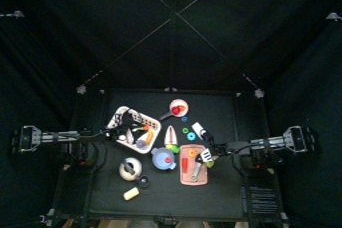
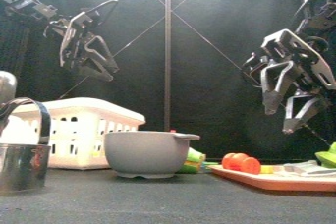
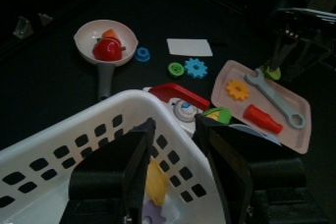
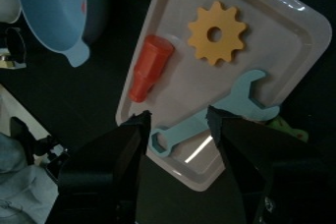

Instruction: Grab banana

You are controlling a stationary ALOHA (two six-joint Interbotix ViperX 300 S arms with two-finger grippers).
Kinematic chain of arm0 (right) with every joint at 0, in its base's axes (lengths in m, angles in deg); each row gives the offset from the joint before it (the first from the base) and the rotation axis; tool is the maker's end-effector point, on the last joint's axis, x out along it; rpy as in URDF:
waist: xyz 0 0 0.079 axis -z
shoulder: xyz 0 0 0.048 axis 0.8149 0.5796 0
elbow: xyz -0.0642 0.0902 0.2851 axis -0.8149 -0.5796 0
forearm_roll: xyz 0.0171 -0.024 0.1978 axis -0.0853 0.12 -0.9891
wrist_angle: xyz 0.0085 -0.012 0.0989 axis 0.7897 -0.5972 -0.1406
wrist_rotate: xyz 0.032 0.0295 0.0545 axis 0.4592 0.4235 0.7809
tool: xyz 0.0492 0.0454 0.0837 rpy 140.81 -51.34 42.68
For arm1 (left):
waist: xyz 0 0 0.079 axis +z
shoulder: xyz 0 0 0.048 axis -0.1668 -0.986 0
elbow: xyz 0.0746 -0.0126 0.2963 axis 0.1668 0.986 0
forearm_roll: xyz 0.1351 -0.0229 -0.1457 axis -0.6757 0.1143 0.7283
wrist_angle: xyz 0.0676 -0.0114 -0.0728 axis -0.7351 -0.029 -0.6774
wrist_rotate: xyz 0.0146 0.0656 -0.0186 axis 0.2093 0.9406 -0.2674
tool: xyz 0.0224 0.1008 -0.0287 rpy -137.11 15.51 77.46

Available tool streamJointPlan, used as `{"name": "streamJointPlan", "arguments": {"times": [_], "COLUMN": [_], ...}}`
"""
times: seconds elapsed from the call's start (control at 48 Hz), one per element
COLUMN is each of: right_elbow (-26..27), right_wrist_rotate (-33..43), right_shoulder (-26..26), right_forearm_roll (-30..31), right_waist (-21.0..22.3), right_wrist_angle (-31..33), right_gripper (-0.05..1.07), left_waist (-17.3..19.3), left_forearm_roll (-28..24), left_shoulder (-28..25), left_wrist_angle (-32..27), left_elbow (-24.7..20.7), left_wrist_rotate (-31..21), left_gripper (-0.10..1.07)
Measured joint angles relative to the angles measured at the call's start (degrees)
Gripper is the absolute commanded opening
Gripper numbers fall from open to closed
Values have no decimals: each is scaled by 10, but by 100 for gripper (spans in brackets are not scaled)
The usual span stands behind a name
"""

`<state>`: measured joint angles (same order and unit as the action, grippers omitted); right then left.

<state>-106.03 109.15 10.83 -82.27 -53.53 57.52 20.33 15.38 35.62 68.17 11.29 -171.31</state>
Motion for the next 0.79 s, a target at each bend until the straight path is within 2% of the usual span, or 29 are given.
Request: {"name": "streamJointPlan", "arguments": {"times": [0.229, 0.521, 0.792], "right_elbow": [0, 0, 0], "right_wrist_rotate": [0, 0, 0], "right_shoulder": [0, 0, 0], "right_forearm_roll": [-2, -1, -1], "right_waist": [1, 11, 13], "right_wrist_angle": [4, 4, 4], "right_gripper": [85, 85, 85], "left_waist": [-25, -30, -32], "left_forearm_roll": [-24, -45, -47], "left_shoulder": [1, 10, 45], "left_wrist_angle": [-1, -1, 0], "left_elbow": [-4, -5, 7], "left_wrist_rotate": [2, 2, 2], "left_gripper": [79, 79, 79]}}
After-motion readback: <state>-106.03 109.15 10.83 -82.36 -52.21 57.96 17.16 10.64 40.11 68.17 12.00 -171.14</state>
